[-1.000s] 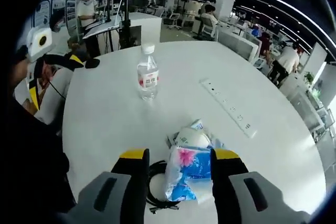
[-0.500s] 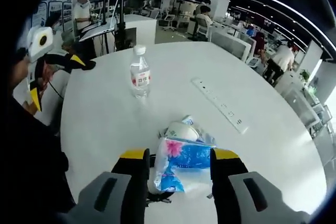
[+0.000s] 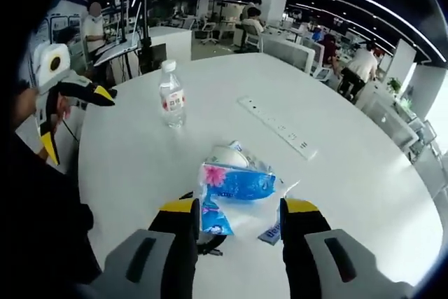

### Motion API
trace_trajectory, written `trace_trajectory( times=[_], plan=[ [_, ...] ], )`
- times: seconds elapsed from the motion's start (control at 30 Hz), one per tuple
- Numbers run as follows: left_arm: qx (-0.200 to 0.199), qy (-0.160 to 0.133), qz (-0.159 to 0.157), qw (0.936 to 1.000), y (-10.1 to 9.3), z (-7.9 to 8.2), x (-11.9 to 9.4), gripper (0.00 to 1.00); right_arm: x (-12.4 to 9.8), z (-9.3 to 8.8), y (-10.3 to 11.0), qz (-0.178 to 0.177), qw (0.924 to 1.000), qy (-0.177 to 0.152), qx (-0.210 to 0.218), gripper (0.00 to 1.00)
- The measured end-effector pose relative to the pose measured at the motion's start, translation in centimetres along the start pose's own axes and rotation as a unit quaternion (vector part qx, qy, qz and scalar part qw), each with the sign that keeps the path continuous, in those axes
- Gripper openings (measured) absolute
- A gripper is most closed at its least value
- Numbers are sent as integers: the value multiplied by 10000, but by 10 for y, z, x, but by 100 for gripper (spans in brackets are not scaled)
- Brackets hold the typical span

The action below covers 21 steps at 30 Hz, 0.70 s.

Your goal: Arrange the tabletop items into an orderly group along one side of the table until the central work area is clear of visible clutter.

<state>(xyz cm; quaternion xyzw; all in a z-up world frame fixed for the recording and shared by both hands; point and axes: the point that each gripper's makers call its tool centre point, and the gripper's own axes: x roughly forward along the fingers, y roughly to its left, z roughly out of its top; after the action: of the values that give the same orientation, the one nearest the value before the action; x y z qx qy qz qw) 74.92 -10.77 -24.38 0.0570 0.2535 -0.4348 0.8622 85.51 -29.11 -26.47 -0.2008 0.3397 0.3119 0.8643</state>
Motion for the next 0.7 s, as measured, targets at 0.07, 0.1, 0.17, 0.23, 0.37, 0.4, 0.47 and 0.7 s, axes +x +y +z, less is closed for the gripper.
trace_trajectory(
  times=[0.07,0.1,0.17,0.23,0.37,0.4,0.47,0.7],
  plan=[
    [29,1,-74,10000,0,4,7,86,-4,-6,1,-20,10000,3,77,42],
    [33,2,-88,10000,0,5,8,85,-5,-8,1,-26,10000,9,96,42],
    [74,8,-138,9999,2,9,14,85,-5,-12,2,-39,9998,5,188,42],
    [115,16,-169,9998,5,13,20,84,-6,-16,4,-45,9996,-7,268,42],
    [171,36,-252,9995,10,20,32,81,-9,-22,5,-68,9989,-57,467,42],
    [193,38,-260,9995,11,21,35,81,-8,-23,5,-72,9986,-72,520,42],
    [309,83,-288,9991,13,23,42,79,-8,-25,7,-90,9978,-130,644,42],
    [785,157,-656,9946,15,28,67,66,-7,-32,20,-80,9954,-267,918,39]
  ],
)
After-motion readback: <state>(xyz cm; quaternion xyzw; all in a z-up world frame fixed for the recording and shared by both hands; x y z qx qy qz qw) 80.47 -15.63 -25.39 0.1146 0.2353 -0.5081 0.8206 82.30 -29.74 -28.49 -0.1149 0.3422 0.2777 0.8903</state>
